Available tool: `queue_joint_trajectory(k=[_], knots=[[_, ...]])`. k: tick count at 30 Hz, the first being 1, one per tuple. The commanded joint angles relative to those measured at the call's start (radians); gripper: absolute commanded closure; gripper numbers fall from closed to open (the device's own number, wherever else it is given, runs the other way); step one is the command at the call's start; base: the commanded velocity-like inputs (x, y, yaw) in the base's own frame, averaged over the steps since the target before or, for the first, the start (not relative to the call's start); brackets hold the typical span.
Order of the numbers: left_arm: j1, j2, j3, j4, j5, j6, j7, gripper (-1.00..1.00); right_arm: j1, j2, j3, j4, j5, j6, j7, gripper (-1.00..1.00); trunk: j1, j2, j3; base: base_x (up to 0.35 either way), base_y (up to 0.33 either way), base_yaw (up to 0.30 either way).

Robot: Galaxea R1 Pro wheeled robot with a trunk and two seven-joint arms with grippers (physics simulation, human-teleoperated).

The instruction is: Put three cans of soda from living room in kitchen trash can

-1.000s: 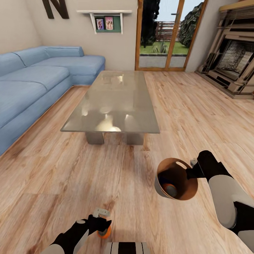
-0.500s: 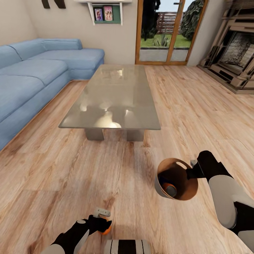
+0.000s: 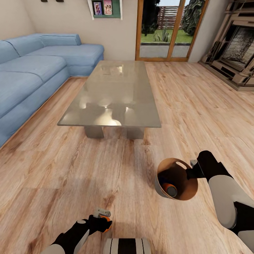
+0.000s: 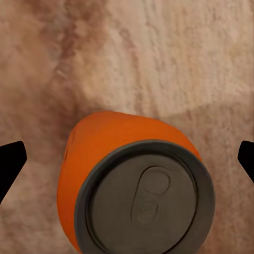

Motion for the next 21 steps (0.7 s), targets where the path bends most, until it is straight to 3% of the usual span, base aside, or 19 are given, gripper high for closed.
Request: queue_joint_trajectory(k=[1, 5, 11, 21], knots=[[0.000, 0.000, 0.000, 0.000, 0.000, 0.000, 0.000, -1.00, 0.000, 0.001, -0.001, 0.000, -0.016, 0.005, 0.000, 1.00, 0.000, 0.000, 0.000, 0.000, 0.000, 0.000], [0.000, 0.000, 0.000, 0.000, 0.000, 0.000, 0.000, -1.00, 0.000, 0.001, -0.001, 0.000, -0.016, 0.005, 0.000, 1.00, 0.000, 0.000, 0.000, 0.000, 0.000, 0.000], [0.000, -0.001, 0.000, 0.000, 0.000, 0.003, 0.001, -1.00, 0.000, 0.000, 0.000, 0.000, -0.015, 0.005, 0.000, 1.00, 0.003, -0.001, -0.023, 0.000, 0.000, 0.000], [0.000, 0.000, 0.000, 0.000, 0.000, 0.001, 0.003, -1.00, 0.000, 0.000, -0.001, 0.000, -0.015, 0.005, 0.000, 1.00, 0.003, -0.001, -0.023, 0.000, 0.000, 0.000]])
